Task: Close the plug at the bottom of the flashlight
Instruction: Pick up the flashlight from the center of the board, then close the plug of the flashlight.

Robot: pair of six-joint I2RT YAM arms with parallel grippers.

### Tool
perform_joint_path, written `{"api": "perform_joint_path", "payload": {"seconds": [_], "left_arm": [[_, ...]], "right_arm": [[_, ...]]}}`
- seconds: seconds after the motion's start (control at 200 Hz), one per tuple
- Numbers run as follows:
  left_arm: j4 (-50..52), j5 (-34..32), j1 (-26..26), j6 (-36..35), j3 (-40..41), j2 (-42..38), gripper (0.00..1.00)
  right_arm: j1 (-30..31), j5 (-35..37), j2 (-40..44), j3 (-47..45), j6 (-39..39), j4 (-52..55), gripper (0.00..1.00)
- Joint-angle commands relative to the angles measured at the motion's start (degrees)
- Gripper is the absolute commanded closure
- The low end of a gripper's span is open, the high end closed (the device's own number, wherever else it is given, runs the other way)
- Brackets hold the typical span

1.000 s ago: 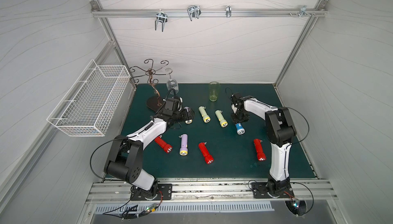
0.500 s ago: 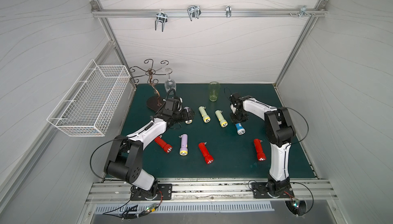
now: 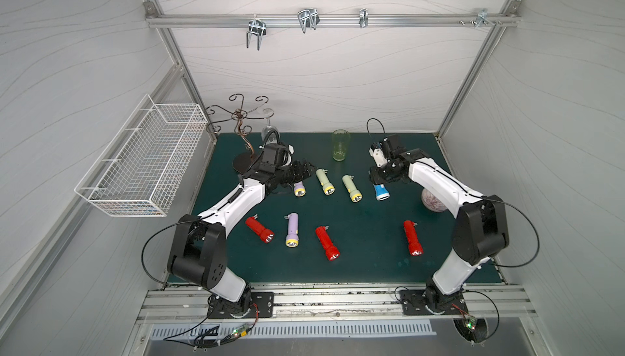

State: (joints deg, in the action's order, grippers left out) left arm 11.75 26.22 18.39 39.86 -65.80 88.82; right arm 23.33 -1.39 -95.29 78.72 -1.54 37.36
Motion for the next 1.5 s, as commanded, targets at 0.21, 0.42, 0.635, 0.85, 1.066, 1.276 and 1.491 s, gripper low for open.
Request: {"api": "perform_joint_path", "payload": {"seconds": [0.21,0.42,0.635,0.85,1.066,1.276,1.491], "left_arm": [[-4.76,10.56,5.64,24.61,-5.13,1.44,0.14],[-11.18,11.51,10.0,38.09,-5.48,2.75,0.18],[-21.24,12.36,12.56,55.38,-3.94,5.34,0.27],[-23.12,12.29,14.72,63.09,-3.4,6.64,0.4],[-24.27,11.5,16.24,66.18,-2.26,7.95,0.42],[-24.41,10.11,16.24,66.95,-2.94,8.83,0.44],[-24.49,9.2,16.24,67.55,-3.3,9.36,0.52]], "right_arm": [[0.68,-8.77,14.3,-20.57,16.51,-36.48,1.0],[0.66,-10.13,16.69,-27.33,24.98,-47.33,1.0],[0.66,-14.28,20.08,-38.75,31.74,-64.8,1.0],[1.94,-12.65,20.66,-40.95,35.56,-66.83,1.0],[4.81,-11.24,19.37,-40.62,37.73,-67.83,1.0],[6.99,-10.28,20.12,-40.97,38.49,-67.34,1.0],[8.2,-8.9,20.93,-42.15,39.33,-67.82,1.0]]}}
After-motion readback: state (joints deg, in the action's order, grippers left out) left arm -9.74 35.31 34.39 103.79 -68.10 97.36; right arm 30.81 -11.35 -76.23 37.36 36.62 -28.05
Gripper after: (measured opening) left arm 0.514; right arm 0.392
